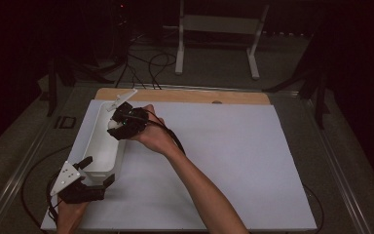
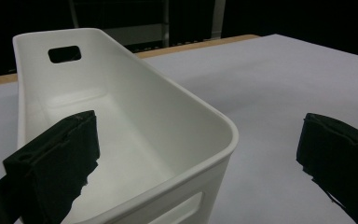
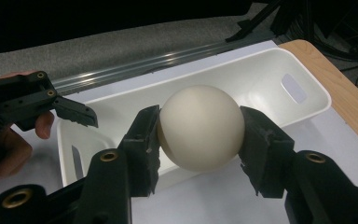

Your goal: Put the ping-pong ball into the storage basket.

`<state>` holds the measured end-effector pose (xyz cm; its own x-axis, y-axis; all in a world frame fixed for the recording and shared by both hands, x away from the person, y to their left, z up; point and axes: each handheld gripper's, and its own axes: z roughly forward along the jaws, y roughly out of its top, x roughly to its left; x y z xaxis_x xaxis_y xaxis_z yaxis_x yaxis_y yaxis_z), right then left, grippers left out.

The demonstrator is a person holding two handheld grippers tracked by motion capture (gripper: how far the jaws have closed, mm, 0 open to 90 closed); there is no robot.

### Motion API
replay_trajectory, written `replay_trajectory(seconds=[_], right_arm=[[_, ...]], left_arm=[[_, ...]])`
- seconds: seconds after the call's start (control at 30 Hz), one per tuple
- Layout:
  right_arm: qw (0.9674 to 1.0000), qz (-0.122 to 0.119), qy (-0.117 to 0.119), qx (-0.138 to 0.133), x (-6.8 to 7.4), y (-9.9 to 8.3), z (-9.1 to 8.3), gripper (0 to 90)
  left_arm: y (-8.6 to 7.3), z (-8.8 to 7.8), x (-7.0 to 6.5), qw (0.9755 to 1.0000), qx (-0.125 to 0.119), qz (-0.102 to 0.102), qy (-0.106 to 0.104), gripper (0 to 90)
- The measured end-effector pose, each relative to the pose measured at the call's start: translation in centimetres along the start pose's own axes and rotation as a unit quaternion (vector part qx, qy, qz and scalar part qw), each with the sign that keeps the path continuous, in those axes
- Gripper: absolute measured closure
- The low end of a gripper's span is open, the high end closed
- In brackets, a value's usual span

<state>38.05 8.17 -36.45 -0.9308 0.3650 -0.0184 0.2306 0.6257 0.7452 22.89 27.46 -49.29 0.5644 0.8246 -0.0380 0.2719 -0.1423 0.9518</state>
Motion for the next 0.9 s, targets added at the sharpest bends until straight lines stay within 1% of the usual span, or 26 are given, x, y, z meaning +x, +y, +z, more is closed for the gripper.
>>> replay_trajectory(seconds=[0.37,0.57,0.63,0.83,0.9], right_arm=[[1.0000,-0.004,0.005,0.005,0.5,0.3,0.8,49.9],[0.9999,0.001,0.008,0.006,0.7,0.3,1.1,49.8],[0.9999,-0.002,0.010,0.007,0.7,0.3,1.3,49.8],[0.9998,-0.001,0.014,0.011,1.0,0.5,1.7,49.7],[0.9998,-0.005,0.015,0.012,1.2,0.5,1.8,49.7]], left_arm=[[0.0,0.0,0.0,1.0000,0.000,0.001,0.000,0.0],[0.0,-0.1,0.1,1.0000,-0.001,0.001,0.001,0.0],[0.0,-0.1,0.1,1.0000,-0.001,0.001,0.000,0.0],[0.0,-0.1,0.1,1.0000,-0.001,0.002,0.000,0.0],[0.0,-0.1,0.1,1.0000,0.000,0.002,0.001,0.0]])
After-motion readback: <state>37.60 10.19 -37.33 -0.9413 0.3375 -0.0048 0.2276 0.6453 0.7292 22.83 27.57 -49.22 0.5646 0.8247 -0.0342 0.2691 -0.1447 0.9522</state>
